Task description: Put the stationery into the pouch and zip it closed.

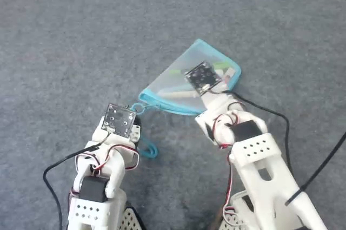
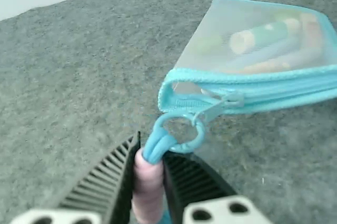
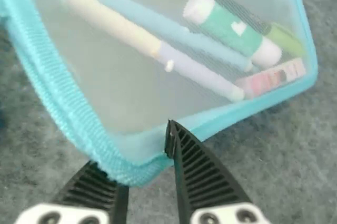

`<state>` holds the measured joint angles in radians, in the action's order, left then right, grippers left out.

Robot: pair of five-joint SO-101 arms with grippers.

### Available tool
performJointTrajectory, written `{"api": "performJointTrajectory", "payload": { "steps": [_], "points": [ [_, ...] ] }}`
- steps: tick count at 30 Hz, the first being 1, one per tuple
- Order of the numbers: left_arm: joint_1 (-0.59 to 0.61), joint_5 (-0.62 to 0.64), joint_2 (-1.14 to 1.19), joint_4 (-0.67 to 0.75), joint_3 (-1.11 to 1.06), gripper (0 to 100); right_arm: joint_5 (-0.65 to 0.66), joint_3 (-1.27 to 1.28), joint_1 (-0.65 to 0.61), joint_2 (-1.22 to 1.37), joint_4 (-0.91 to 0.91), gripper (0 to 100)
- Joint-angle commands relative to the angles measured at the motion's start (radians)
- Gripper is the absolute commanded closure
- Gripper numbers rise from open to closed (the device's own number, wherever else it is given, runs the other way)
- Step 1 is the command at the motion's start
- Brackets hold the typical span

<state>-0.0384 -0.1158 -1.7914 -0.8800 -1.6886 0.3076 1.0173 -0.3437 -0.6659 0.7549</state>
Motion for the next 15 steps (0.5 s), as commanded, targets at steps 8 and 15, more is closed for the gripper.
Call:
{"api": "performJointTrajectory", "payload": {
  "steps": [8,15],
  "points": [
    [0.038,0.012,-0.028,0.035,0.041,99,0.005,-0.034,0.191,-0.005,-0.015,99.3],
    [0.04,0.014,-0.028,0.035,0.041,99,0.002,-0.064,0.271,0.015,-0.015,99.3]
  ]
}}
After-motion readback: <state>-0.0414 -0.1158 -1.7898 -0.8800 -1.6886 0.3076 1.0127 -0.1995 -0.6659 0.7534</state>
